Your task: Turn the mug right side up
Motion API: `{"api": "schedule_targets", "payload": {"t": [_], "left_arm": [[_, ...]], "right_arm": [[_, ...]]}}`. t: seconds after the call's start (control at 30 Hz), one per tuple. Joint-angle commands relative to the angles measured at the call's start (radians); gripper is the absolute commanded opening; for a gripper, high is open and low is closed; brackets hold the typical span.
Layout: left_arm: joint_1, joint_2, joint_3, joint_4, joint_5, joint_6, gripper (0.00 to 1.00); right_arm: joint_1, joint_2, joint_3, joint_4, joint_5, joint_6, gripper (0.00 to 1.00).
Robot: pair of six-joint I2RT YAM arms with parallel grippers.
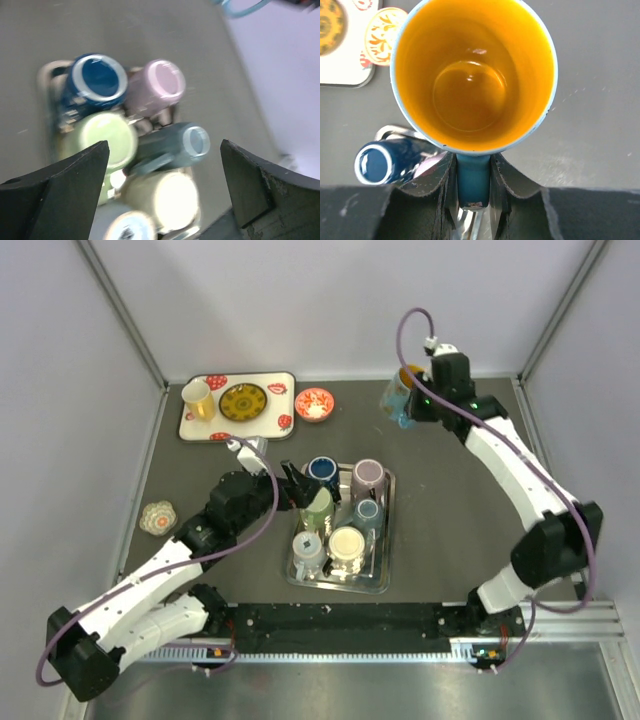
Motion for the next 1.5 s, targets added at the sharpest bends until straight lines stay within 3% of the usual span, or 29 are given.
{"api": "schedule_targets", "payload": {"t": [0.0,0.03,0.23,0.37,0.5,0.83,0.93,1.23,1.47], "left_arm": [[0.005,0.036,-0.028,0.436,0.231,-0.182,0.99],[0.005,0.052,-0.043,0.583,0.253,-0.253,0.99],[0.006,0.203,-0.101,1.069,0.379,-0.483,0.99],[0.005,0.355,-0.114,1.415,0.457,-0.606,0.98],[-0.012,0.521,-0.091,1.671,0.443,-0.704,0.98],[-0.106,0.590,0.050,1.652,0.431,-0.595,0.98],[-0.110,0.592,0.073,1.635,0.436,-0.565,0.93],[-0.110,0.668,0.175,1.655,0.445,-0.562,0.62],[-0.117,0.679,0.215,1.649,0.439,-0.555,0.47]], "right_arm": [[-0.039,-0.295,-0.133,0.244,-0.218,0.214,0.00],[-0.039,-0.329,-0.191,0.301,-0.282,0.240,0.00],[-0.041,-0.574,-0.395,0.558,-0.520,0.459,0.00],[-0.039,-0.676,-0.504,0.715,-0.600,0.620,0.00],[-0.038,-0.724,-0.545,0.731,-0.633,0.676,0.00],[-0.030,-0.796,-0.596,0.726,-0.656,0.701,0.00],[-0.027,-0.800,-0.611,0.735,-0.665,0.713,0.00],[0.011,-0.811,-0.645,0.751,-0.665,0.721,0.00],[0.028,-0.837,-0.677,0.735,-0.668,0.698,0.00]]}}
